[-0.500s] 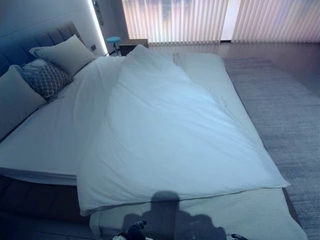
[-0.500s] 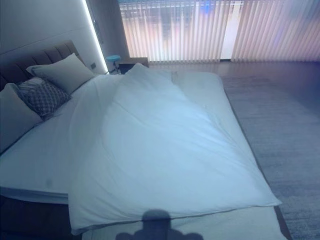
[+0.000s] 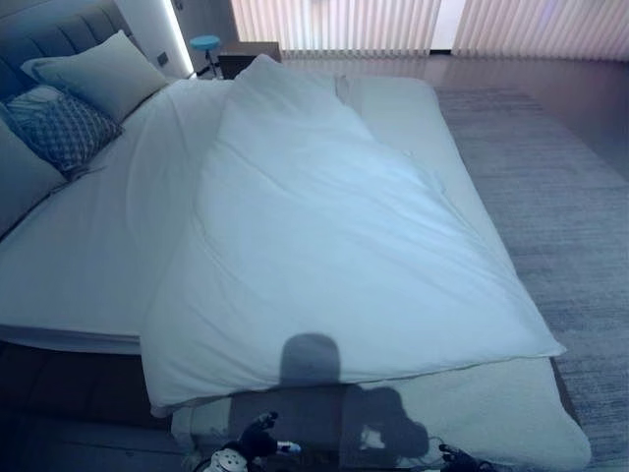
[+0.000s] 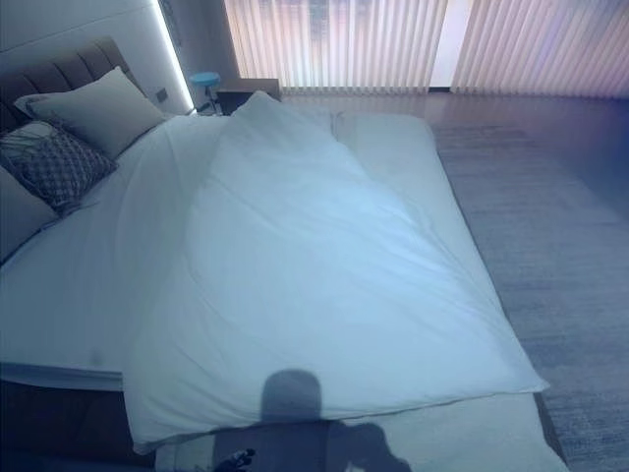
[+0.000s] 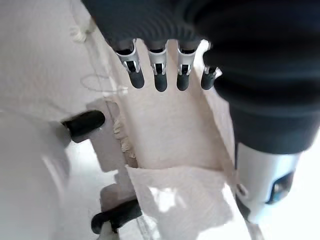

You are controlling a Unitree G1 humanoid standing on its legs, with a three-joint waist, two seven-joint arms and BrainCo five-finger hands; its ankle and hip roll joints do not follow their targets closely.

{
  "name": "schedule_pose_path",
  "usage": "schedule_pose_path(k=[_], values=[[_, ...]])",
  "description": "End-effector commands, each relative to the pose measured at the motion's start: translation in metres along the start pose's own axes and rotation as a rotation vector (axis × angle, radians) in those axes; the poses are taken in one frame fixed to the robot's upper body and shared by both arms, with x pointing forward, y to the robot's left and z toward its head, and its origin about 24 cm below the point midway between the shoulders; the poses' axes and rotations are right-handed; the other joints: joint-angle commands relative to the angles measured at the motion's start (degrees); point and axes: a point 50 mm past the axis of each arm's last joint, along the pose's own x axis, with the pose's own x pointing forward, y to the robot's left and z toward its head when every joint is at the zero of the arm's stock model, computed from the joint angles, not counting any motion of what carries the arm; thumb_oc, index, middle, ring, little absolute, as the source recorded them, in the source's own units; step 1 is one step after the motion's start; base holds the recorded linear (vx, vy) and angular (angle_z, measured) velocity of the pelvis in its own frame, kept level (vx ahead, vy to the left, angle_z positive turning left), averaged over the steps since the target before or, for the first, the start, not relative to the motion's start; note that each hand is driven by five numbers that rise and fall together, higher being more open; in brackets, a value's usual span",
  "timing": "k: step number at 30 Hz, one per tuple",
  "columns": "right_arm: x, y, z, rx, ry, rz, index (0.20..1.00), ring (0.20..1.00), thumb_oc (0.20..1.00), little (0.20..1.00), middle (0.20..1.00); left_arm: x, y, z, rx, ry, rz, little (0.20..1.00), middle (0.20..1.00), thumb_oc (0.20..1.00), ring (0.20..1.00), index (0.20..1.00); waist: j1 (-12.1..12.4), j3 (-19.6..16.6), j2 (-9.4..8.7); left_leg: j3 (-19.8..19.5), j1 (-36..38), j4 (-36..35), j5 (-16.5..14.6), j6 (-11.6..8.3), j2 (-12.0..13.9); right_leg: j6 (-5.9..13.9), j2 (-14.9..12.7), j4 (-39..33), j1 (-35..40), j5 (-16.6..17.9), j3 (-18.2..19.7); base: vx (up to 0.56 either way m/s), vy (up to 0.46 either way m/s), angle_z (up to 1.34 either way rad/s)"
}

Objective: Make the bed

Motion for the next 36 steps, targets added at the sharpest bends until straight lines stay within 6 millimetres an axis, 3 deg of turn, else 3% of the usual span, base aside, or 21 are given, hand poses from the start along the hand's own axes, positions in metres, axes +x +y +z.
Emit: schedule_pose_path(k=[1, 3, 4, 8, 9, 10, 13, 16, 25, 36], values=[[0.007, 0.002, 0.043, 0.031, -0.134, -0.032, 1.000, 1.000, 1.000, 1.000, 1.000, 0.013, -0.004, 0.055, -0.269, -0.134, 0.056, 1.000, 1.000, 1.000, 1.000, 1.000, -1.79, 5.69, -3.19, -0.51, -6.00, 6.38, -1.70, 3.18, -3.07, -0.40, -0.35, 6.72, -6.47, 4.18, 1.36, -0.15, -0.002, -0.17], [0.007, 0.001, 0.052, 0.024, -0.161, -0.041, 1.000, 1.000, 1.000, 1.000, 1.000, 0.014, -0.007, 0.066, -0.303, -0.161, 0.053, 1.000, 1.000, 1.000, 1.000, 1.000, -2.04, 6.84, -3.34, -0.53, -7.52, 7.65, -1.76, 3.10, -3.15, -0.42, -0.35, 7.35, -7.62, 4.41, 1.34, -0.16, 0.003, -0.13], [0.008, 0.000, 0.067, 0.012, -0.203, -0.059, 1.000, 1.000, 1.000, 1.000, 1.000, 0.015, -0.012, 0.088, -0.420, -0.225, 0.049, 1.000, 1.000, 1.000, 1.000, 1.000, -2.25, 8.52, -3.51, -0.48, -9.54, 7.68, -1.37, 3.20, -3.22, -0.35, 0.00, 8.00, -10.09, 4.90, 1.86, -0.16, 0.017, -0.04], [0.008, 0.000, 0.094, 0.002, -0.282, -0.078, 1.000, 1.000, 1.000, 1.000, 1.000, 0.015, -0.016, 0.130, -0.649, -0.327, 0.038, 1.000, 1.000, 1.000, 1.000, 1.000, -2.82, 11.69, -3.87, 0.01, -14.93, 11.75, -1.74, 2.92, -3.58, -0.21, -0.43, 10.88, -14.93, 5.05, 1.84, -0.17, 0.026, -0.11], [0.007, 0.001, 0.107, 0.001, -0.325, -0.083, 1.000, 1.000, 1.000, 1.000, 1.000, 0.013, -0.014, 0.150, -0.721, -0.378, 0.038, 1.000, 1.000, 1.000, 1.000, 1.000, -3.37, 13.35, -4.12, 0.48, -18.33, 15.39, -2.54, 2.73, -3.46, 0.02, -0.97, 14.54, -18.35, 4.90, 2.12, -0.16, 0.031, -0.03], [0.007, 0.000, 0.107, 0.000, -0.326, -0.083, 1.000, 1.000, 1.000, 1.000, 1.000, 0.013, -0.014, 0.151, -0.721, -0.378, 0.038, 1.000, 1.000, 1.000, 1.000, 1.000, -3.40, 13.23, -4.10, 0.47, -18.61, 15.61, -2.63, 2.74, -3.46, 0.02, -0.98, 14.70, -18.60, 4.84, 2.13, -0.15, 0.034, -0.07], [0.002, 0.002, 0.123, -0.042, -0.408, -0.090, 1.000, 1.000, 1.000, 1.000, 1.000, 0.008, -0.007, 0.180, -0.823, -0.462, 0.046, 1.000, 1.000, 1.000, 1.000, 1.000, -4.27, 14.34, -4.91, 0.68, -24.15, 22.14, -4.55, 2.06, -2.70, 0.25, -1.57, 21.17, -23.91, 3.47, 2.17, -0.07, -0.003, -0.05], [0.001, 0.002, 0.127, -0.042, -0.430, -0.089, 1.000, 1.000, 1.000, 1.000, 1.000, 0.008, -0.005, 0.184, -0.845, -0.469, 0.049, 1.000, 1.000, 1.000, 1.000, 1.000, -4.60, 14.07, -5.01, 0.77, -26.16, 23.97, -5.08, 1.91, -2.38, 0.25, -1.73, 22.41, -25.46, 3.25, 2.08, -0.03, -0.011, 0.00], [-0.011, -0.003, 0.158, -0.010, -0.577, -0.116, 1.000, 1.000, 1.000, 1.000, 1.000, -0.005, 0.011, 0.234, -1.077, -0.575, 0.086, 1.000, 1.000, 1.000, 1.000, 1.000, -6.95, 14.66, -6.13, 1.83, -33.51, 29.74, -6.37, 1.18, -0.57, -0.45, -1.23, 26.01, -32.87, 2.26, 2.77, -0.03, -0.015, -0.07], [-0.018, -0.007, 0.166, -0.028, -0.646, -0.125, 1.000, 1.000, 1.000, 1.000, 1.000, -0.022, 0.028, 0.273, -1.208, -0.680, 0.096, 1.000, 1.000, 1.000, 1.000, 1.000, -8.92, 13.64, -6.94, 2.64, -35.09, 29.22, -6.20, 0.81, 0.43, -0.67, -0.37, 25.17, -35.08, 2.34, 3.33, 0.01, -0.007, -0.07]])
